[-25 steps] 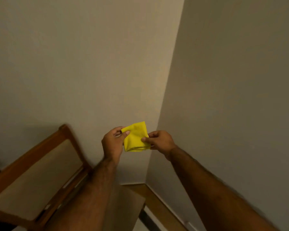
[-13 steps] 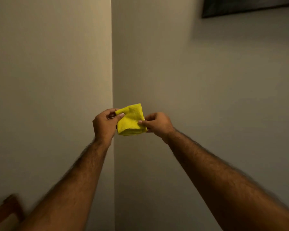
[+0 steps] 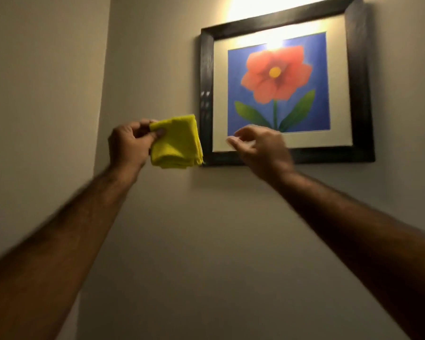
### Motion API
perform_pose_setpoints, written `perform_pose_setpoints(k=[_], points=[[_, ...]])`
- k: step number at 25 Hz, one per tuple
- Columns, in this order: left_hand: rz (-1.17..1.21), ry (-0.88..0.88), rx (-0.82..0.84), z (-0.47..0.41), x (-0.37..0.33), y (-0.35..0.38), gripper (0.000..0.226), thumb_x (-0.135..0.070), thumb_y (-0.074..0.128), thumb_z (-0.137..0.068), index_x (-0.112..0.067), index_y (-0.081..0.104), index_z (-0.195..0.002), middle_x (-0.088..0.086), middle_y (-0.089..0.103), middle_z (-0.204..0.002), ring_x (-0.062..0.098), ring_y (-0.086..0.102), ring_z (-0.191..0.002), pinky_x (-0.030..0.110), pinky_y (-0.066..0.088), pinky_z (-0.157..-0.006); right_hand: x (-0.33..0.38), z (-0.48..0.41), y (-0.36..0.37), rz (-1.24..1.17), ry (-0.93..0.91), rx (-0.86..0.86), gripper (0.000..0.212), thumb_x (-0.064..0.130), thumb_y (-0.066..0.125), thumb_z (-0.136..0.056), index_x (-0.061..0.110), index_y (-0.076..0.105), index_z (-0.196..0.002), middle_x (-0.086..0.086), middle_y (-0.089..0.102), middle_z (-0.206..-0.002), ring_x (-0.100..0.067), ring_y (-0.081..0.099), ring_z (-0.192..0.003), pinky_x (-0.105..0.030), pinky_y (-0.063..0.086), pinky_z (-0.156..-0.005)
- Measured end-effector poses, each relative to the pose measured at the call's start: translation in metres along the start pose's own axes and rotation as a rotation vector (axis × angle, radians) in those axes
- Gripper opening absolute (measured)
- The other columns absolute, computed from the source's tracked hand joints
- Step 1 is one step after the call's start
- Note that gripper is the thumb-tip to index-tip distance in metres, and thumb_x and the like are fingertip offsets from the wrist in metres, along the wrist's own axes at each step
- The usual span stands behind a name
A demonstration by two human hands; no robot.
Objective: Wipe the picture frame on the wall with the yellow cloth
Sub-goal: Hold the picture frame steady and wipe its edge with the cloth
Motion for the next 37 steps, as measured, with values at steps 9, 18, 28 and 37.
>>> perform_pose_setpoints(k=[9, 18, 28, 37], points=[[-0.041, 0.09, 0.025, -0.134, -0.059, 0.096, 0.034, -0.018, 0.082, -0.079, -0.009, 0.073, -0.111, 0.017, 0.075, -0.111, 0.029, 0.072, -0.098, 0.047, 0.06, -0.093, -0.125, -0.09, -0.168, 0.704, -0.108, -0.308, 0.088, 0.062, 0.036, -0.095, 0.005, 0.019, -0.16, -0.014, 0.015, -0.17, -0.029, 0.012, -0.159, -0.046, 0.017, -0.128], [-0.521, 0.5, -0.224, -0.113, -0.069, 0.14, 0.032, -0.019, 0.078, -0.081, -0.009, 0.065, -0.107, 0.016, 0.065, -0.116, 0.031, 0.061, -0.106, 0.038, 0.05, -0.085, -0.171, -0.099, -0.15, 0.722, -0.028, -0.184, 0.109, 0.085, 0.017, -0.084, 0.01, 0.006, -0.163, -0.005, -0.003, -0.173, -0.018, -0.001, -0.16, -0.042, 0.011, -0.129], [-0.654, 0.639, 0.114, -0.056, -0.018, 0.181, 0.08, -0.057, 0.027, -0.099, 0.0, 0.025, -0.155, 0.017, 0.022, -0.166, 0.03, 0.019, -0.156, 0.04, 0.019, -0.128, -0.184, -0.101, -0.133, 0.756, -0.033, -0.27, 0.111, 0.086, 0.015, -0.085, 0.007, 0.005, -0.162, -0.009, -0.001, -0.173, -0.021, 0.0, -0.16, -0.042, 0.009, -0.129], [-0.711, 0.668, 0.142, 0.024, 0.045, 0.158, 0.088, -0.071, 0.02, -0.096, -0.011, 0.014, -0.16, 0.006, 0.011, -0.17, 0.019, 0.009, -0.158, 0.035, 0.017, -0.127, -0.184, -0.103, -0.133, 0.76, -0.052, -0.293, 0.113, 0.088, 0.013, -0.085, 0.005, 0.007, -0.162, -0.011, 0.001, -0.172, -0.024, 0.003, -0.16, -0.042, 0.009, -0.129]])
Point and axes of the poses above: each hand's wrist, its own z-axis away from the middle knuckle, its own y-axis out of the palm, x = y × z, the point moved 5 cm from there along -z, towards the middle knuckle
